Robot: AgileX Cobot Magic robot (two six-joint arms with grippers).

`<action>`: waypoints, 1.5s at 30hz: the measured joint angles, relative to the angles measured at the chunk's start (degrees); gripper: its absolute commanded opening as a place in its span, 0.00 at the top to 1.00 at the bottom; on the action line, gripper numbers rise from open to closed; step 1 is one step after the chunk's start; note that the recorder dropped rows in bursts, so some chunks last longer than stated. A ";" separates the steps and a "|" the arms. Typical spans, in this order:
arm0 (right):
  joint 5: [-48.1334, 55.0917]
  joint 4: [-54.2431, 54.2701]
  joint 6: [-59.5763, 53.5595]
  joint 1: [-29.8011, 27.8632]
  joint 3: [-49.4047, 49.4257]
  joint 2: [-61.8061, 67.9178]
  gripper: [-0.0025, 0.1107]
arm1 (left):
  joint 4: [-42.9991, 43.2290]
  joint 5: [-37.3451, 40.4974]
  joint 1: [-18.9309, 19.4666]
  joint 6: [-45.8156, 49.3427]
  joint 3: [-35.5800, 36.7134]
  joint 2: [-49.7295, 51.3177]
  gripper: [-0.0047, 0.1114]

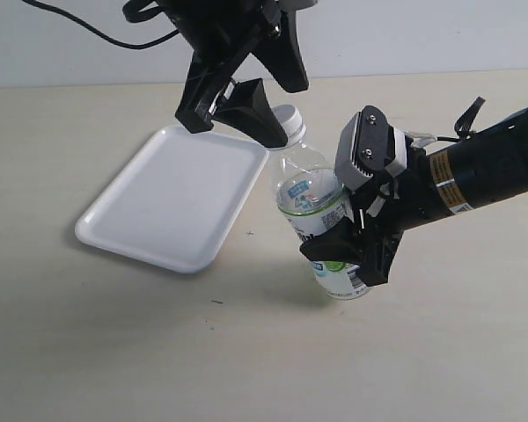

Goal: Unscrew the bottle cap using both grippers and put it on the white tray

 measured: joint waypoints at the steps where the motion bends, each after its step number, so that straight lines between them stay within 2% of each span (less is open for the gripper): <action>1: 0.00 0.00 0.00 0.00 0.00 0.00 0.98 | 0.00 0.00 0.00 -0.09 0.00 0.00 0.40; 10: 0.00 0.00 0.00 0.00 0.00 0.00 0.98 | 1.26 -0.13 0.00 0.04 2.94 0.00 0.40; 31: 0.00 0.00 0.00 0.00 0.00 0.00 0.98 | 1.14 -0.13 0.00 2.28 1.80 -0.39 0.42; 39: 0.00 0.00 0.00 0.00 0.00 0.00 0.98 | 1.14 -0.13 0.00 2.28 1.80 -0.39 0.67; 41: 0.00 0.00 0.00 0.00 0.00 0.00 0.98 | 1.14 -0.13 0.00 1.62 1.80 -0.39 0.76; 44: 0.00 0.00 0.00 0.00 0.00 0.00 0.98 | 1.14 -0.13 0.00 0.13 1.80 -0.39 0.96; 45: 0.00 0.00 0.00 0.00 0.00 0.00 0.98 | 1.14 -0.13 0.00 -0.31 1.80 -0.39 0.96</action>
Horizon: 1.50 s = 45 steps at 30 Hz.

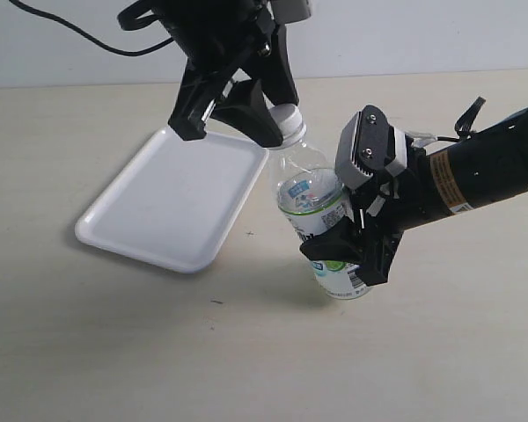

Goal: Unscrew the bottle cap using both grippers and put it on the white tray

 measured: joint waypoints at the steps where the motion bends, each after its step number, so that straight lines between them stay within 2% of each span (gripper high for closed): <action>1: 0.00 0.00 0.00 0.00 0.00 0.00 0.98 | 0.00 0.00 0.00 -0.75 0.00 0.00 0.96; 6: 0.00 0.00 0.00 0.00 0.00 0.00 0.98 | 0.00 0.00 0.00 -8.15 0.00 0.00 0.96; 8: 0.00 0.00 0.00 0.00 0.00 0.00 0.98 | 0.00 0.00 0.00 -14.54 0.00 0.00 0.96; 17: 0.00 0.11 0.00 0.00 0.00 0.00 0.98 | 0.11 0.00 0.00 -50.49 0.00 -0.23 0.96; 22: 0.00 0.00 0.00 0.00 0.00 0.00 0.98 | 0.00 0.00 0.00 -74.90 -0.13 -0.23 0.96; 27: -0.10 -0.11 0.00 0.00 0.00 0.00 0.98 | -3.18 0.00 0.30 -91.32 -0.13 -0.23 0.96; 32: -0.10 2.03 0.46 -0.40 0.12 0.00 0.98 | -9.52 -4.63 1.01 -93.80 0.05 -0.12 0.96; 35: -0.10 4.09 1.05 -0.55 0.12 0.00 0.98 | -10.27 -7.95 1.01 -93.58 0.10 -0.12 0.96; 40: -0.10 8.02 1.05 -0.55 0.12 0.00 0.98 | -12.12 -9.99 2.20 -88.64 0.19 -0.12 0.96; 45: 2.11 6.51 0.40 0.00 0.34 0.25 0.98 | -16.00 -12.94 4.25 -83.08 0.07 -1.47 0.96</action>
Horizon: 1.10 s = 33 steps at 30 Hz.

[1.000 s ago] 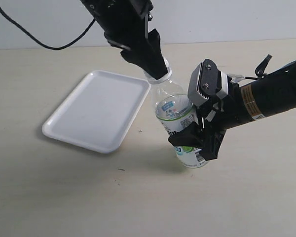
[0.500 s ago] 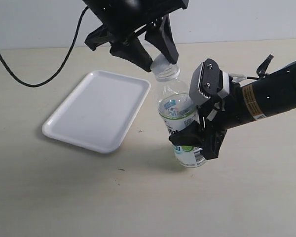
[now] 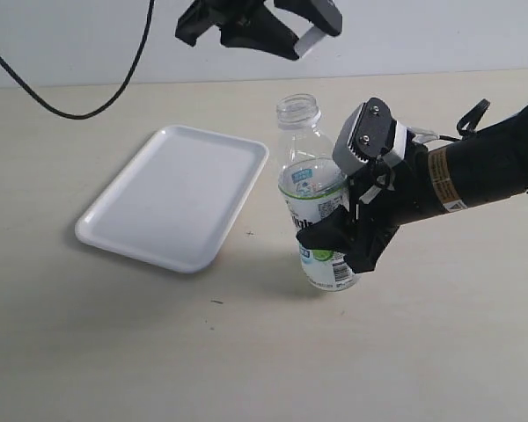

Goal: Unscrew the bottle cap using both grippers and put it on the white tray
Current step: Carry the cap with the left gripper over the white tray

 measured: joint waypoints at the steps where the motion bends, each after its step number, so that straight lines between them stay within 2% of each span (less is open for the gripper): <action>1: 0.16 0.17 0.01 0.00 0.00 0.00 0.98 | -0.26 0.00 0.60 1.32 -0.10 -0.44 0.96; 7: 1.21 3.37 -0.94 0.07 0.00 0.00 0.98 | 2.29 0.91 4.89 9.49 -0.12 -1.05 0.96; 13: 2.62 9.83 -2.38 0.07 0.00 0.00 0.98 | 15.39 1.01 7.40 11.15 -0.12 -1.05 0.96; 17: 3.64 15.64 -3.13 0.07 0.00 0.00 0.98 | 25.24 0.41 7.67 11.27 0.18 -0.93 0.96; 19: 3.90 18.17 -3.45 0.07 0.00 0.00 0.98 | 27.53 -1.19 7.67 11.27 1.32 -0.50 0.96; 26: 7.93 26.98 -6.34 0.07 0.60 0.00 0.98 | 30.11 -9.58 7.67 12.47 7.81 2.78 0.96; 33: 7.17 38.70 -17.25 0.07 3.44 0.00 0.98 | 30.34 -16.40 7.67 13.70 11.75 6.50 0.96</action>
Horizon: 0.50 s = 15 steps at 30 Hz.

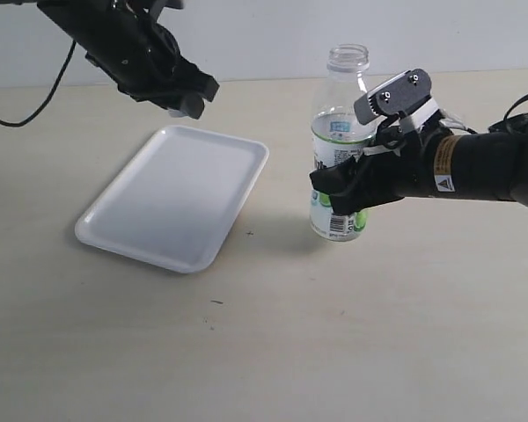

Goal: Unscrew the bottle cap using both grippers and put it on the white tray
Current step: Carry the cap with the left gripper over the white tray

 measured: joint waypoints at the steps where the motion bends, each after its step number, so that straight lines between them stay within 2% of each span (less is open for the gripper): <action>1: -0.10 1.01 -1.03 0.00 0.12 0.00 0.98 | 0.13 -0.83 0.00 -0.05 0.44 0.30 0.96; 7: -0.75 2.77 -2.98 0.00 0.55 0.00 0.98 | 0.64 -4.81 0.00 0.18 2.42 1.63 0.96; 15: -1.33 2.77 -3.21 0.00 0.55 0.00 0.98 | 1.58 -4.90 0.00 0.18 3.25 6.28 0.96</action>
